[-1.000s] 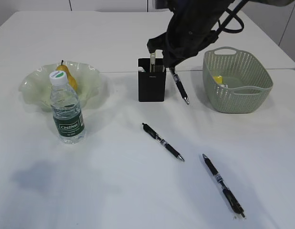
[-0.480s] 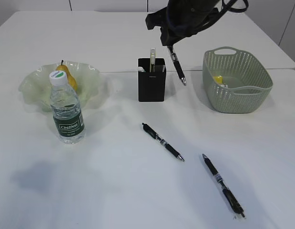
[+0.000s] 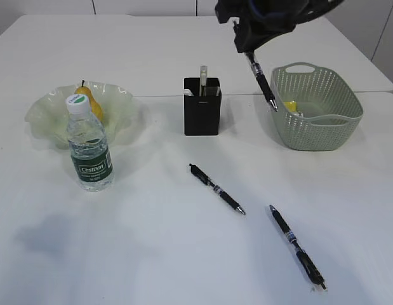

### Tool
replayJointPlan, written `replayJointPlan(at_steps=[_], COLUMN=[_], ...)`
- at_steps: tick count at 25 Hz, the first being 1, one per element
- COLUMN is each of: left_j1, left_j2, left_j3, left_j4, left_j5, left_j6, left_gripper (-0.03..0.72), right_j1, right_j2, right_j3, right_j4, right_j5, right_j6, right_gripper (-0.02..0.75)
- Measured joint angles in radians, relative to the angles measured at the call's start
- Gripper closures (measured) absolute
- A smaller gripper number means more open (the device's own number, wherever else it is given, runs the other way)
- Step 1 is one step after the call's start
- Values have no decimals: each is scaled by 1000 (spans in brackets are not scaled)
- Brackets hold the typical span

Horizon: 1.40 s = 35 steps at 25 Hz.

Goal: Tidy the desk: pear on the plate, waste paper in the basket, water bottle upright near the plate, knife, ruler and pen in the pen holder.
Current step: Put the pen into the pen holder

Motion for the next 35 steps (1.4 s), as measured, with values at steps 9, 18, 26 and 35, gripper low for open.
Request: replayJointPlan(at_steps=[9,18,26,35], left_j1=[-1,0,-1,0], left_j2=[0,0,0,0], left_j3=[0,0,0,0], left_j4=[0,0,0,6], left_j5=[0,4,4,2], left_j6=[0,0,0,0], left_gripper=[295,295,295,295], right_j1=[0,0,0,0], right_j2=[-144,-143,-36,76], right_j3=[202,228,228,228], right_j4=[-5,-8,-8,-8], right_j5=[-36,-337,-598,-877], right_j6=[-9,9,18,18], right_gripper=[618,617,618,618])
